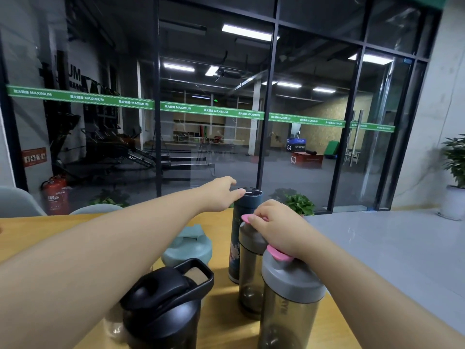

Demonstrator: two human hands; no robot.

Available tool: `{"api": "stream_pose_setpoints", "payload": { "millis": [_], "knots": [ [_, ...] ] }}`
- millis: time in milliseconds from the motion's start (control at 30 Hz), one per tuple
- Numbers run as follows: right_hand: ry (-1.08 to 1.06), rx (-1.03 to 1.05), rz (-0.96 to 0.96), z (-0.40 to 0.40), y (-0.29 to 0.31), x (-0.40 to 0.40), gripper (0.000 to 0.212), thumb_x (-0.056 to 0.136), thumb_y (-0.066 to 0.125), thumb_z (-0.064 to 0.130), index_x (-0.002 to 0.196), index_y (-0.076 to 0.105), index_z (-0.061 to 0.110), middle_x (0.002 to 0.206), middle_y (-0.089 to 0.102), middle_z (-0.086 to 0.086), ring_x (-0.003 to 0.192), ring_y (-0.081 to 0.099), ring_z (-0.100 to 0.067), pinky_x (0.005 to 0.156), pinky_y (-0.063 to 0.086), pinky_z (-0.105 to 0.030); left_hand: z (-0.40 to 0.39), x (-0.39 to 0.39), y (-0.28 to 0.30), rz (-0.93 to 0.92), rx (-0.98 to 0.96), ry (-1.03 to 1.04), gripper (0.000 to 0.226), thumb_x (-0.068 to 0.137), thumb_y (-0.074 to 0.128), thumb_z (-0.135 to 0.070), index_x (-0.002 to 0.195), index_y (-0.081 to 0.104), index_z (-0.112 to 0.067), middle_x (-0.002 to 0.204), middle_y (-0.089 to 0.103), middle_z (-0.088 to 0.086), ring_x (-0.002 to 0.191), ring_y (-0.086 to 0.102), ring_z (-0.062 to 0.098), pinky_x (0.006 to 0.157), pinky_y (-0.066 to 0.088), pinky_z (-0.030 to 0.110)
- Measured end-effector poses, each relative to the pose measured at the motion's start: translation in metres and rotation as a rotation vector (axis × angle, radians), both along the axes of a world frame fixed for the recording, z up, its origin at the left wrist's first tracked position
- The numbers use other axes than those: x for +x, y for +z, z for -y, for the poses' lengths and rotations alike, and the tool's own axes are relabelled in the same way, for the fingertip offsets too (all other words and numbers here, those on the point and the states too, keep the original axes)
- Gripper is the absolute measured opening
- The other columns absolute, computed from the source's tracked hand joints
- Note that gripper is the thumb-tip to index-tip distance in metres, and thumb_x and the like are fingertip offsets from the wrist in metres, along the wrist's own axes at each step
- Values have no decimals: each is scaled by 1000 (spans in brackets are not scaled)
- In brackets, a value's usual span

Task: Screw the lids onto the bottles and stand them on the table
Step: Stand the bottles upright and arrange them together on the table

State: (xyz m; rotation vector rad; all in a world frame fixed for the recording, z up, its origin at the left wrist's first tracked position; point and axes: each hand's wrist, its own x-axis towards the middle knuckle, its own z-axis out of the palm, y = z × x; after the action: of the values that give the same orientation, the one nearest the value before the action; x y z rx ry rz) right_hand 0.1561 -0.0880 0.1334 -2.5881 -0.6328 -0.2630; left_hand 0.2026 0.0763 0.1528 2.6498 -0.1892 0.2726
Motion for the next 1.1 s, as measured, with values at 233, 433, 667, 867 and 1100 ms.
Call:
{"api": "stream_pose_setpoints", "payload": {
  "millis": [233,433,667,867,1100],
  "knots": [
    [-21,6,13,0,-1,0,47,95,48,39,138,43,20,132,56,2,116,53,-16,93,42,-29,-34,-55,5,-12,69,39,50,100,40,-38,144,33,-16,147,42,4,131,44,20,105,36,31],
    [-102,-46,36,2,-1,4,51,89,54,50,130,51,19,128,56,-3,118,50,-22,96,46,-37,-46,-110,1,-18,135,2,49,96,46,-43,140,40,-20,143,45,-2,129,45,12,101,35,23],
    [-145,-15,83,5,3,-4,24,84,63,46,70,49,32,83,63,4,73,57,-13,67,50,-30,-49,-152,-19,-39,174,-10,44,93,49,-48,132,46,-30,132,51,-13,120,49,7,98,37,22],
    [-130,31,17,4,4,-9,30,84,62,53,74,58,24,75,68,-4,64,59,-16,60,48,-30,-44,-178,-33,11,224,54,48,90,43,-59,130,45,-33,125,51,-15,111,51,3,89,35,22],
    [-89,90,26,5,4,-17,32,92,53,45,71,59,22,65,60,0,58,52,-13,51,36,-23,-42,-200,-49,-21,242,94,52,81,47,-67,121,45,-33,114,45,-11,105,47,11,94,44,34]
  ]
}}
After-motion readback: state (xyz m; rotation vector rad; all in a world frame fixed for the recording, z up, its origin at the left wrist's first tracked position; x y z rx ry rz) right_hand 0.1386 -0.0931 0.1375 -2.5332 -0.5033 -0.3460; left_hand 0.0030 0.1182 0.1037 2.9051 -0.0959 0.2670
